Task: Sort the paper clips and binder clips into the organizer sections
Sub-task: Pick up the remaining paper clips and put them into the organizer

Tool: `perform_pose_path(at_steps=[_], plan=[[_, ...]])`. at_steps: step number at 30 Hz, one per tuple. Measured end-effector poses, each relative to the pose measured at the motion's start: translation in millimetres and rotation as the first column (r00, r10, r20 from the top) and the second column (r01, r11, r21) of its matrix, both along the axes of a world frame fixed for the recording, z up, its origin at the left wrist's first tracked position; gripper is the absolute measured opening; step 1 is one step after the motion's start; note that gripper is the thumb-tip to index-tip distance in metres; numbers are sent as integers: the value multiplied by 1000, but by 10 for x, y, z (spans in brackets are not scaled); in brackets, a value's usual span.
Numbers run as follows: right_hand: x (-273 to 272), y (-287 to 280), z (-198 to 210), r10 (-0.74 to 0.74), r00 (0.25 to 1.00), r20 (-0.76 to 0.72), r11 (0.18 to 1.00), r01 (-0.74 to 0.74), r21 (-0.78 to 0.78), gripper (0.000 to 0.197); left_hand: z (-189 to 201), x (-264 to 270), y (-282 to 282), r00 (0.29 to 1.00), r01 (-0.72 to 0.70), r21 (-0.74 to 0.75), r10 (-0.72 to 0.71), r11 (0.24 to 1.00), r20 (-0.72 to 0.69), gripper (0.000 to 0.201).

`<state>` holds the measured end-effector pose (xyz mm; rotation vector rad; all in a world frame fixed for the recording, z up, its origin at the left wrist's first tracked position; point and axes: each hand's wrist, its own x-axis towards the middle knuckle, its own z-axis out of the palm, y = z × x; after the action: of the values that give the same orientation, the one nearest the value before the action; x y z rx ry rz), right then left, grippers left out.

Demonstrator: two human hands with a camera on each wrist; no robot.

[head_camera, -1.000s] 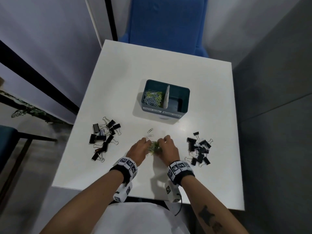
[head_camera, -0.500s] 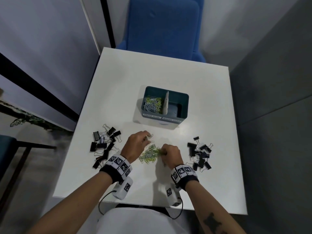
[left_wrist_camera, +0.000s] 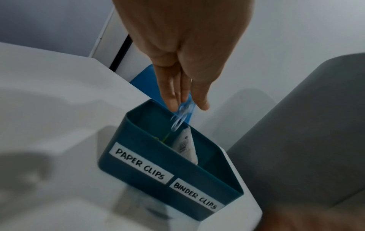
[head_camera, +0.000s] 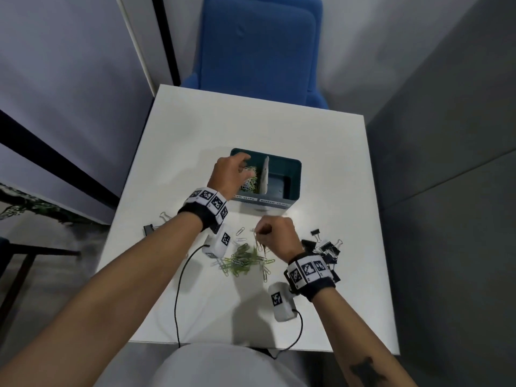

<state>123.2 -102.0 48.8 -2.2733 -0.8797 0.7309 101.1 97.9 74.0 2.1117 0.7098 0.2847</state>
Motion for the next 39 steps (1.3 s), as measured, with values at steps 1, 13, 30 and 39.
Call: perform_pose_path(at_steps=[1, 13, 30, 39], plan=[[62, 73, 75, -3, 1000, 11, 1000, 3, 29, 18, -41, -64, -4, 1000, -15, 22, 15, 1000, -3, 39], [751, 1033, 452, -130, 990, 62, 984, 121, 133, 19, -669, -1063, -289, 962, 68, 141, -28, 988, -273, 12], [-255, -632, -737, 143, 987, -74, 891, -161, -425, 52, -1141, -1485, -815, 758, 485, 7, -416, 874, -502, 58], [-401, -478, -847, 107, 994, 40, 965, -94, -245, 32, -1080, -1281, -1020, 862, 393, 35, -355, 919, -363, 39]])
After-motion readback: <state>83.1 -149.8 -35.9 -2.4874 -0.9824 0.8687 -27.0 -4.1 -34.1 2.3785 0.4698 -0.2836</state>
